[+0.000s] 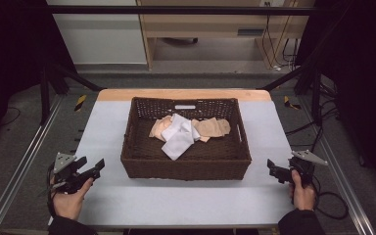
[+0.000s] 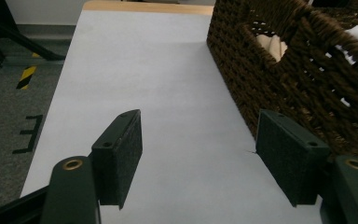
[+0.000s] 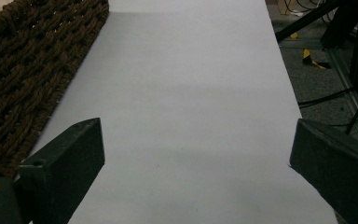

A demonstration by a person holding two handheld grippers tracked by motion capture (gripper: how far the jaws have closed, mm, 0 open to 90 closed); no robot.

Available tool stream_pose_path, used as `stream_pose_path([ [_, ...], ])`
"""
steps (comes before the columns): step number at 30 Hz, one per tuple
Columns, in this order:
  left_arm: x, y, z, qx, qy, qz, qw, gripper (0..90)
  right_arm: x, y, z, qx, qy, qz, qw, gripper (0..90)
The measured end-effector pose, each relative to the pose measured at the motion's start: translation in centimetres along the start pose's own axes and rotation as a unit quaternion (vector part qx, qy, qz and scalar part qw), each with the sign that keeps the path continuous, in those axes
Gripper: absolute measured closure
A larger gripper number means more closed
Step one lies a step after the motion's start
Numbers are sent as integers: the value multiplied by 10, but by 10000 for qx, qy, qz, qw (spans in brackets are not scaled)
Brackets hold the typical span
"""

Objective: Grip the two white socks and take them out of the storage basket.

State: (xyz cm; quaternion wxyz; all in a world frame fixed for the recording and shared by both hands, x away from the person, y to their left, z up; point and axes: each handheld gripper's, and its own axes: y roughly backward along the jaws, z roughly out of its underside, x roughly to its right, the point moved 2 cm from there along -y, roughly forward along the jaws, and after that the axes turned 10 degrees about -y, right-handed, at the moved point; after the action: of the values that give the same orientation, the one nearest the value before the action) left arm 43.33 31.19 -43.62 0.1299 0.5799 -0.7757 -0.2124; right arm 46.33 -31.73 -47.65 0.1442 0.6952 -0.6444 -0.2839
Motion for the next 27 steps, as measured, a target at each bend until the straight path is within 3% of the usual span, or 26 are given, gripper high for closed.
stream_pose_path([
  [16, 8, 22, -26, 459, 245, 179, 9985, 373, -1, 3, -1, -4, 46, -83, 10000, 34],
  [27, 22, 29, -48, 670, 38, 236, 9975, 394, -2, 3, 0, -37, 86, -142, 9999, 34],
])
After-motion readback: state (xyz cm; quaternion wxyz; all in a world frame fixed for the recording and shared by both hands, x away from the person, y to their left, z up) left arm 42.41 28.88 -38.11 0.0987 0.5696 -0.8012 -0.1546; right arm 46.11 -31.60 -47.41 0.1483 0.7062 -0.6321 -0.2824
